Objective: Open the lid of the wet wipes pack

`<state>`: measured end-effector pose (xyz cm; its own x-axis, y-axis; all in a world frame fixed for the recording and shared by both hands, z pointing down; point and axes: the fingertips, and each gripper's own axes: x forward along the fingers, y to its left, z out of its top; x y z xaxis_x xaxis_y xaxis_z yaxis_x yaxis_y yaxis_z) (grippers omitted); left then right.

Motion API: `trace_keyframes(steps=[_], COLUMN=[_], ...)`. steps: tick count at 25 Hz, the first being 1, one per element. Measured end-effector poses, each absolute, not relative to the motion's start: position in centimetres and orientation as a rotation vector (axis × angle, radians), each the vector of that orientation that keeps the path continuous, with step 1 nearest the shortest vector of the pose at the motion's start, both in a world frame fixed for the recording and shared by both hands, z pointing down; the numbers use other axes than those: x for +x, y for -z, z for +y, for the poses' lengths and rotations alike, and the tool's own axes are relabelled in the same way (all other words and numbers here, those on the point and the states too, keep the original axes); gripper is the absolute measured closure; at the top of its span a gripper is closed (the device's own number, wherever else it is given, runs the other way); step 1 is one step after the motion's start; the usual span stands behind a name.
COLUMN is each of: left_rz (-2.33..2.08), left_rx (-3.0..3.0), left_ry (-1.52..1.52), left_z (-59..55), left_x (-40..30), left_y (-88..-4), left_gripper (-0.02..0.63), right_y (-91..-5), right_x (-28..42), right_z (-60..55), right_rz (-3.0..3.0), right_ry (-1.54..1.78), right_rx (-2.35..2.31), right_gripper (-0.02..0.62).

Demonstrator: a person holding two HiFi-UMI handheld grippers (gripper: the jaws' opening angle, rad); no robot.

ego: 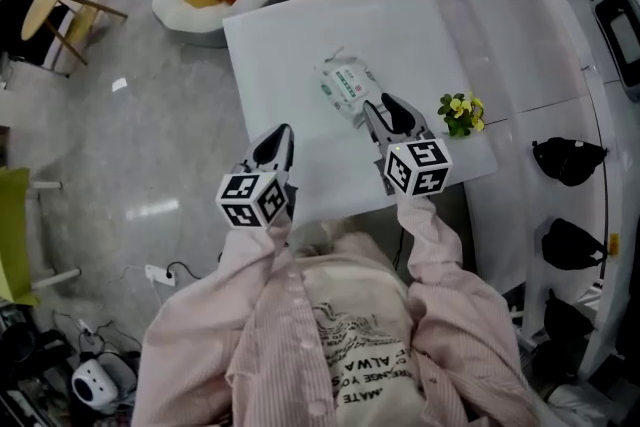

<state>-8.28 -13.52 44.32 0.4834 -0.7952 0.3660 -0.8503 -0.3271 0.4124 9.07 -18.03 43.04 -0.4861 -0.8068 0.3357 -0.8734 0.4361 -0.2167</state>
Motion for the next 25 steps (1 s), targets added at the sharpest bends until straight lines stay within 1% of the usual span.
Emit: trace_keyframes(steps=[7,15,25], left_rz=[-1.360,-1.349,-1.341], left_rx=[2.077,1.978,1.905], left_ry=[-0.155,-0.143,-0.145], left_z=[-16.5,-18.9,-20.0], left_x=[-6.8,-5.1,-4.3], left_y=[-48.2,-52.6,-55.9], left_gripper=[0.606,0.606,0.606], right_y=[-47.1,-52.4,-57.3], right_x=[8.1,5.4,3.5], right_z=[-21.9,-25.2,-26.6], right_rz=[-2.492,-2.459,-2.356], right_ry=[-0.575,-0.538,-0.479], right_rx=[1.330,1.149,1.017], right_gripper=[0.446,0.451,0.451])
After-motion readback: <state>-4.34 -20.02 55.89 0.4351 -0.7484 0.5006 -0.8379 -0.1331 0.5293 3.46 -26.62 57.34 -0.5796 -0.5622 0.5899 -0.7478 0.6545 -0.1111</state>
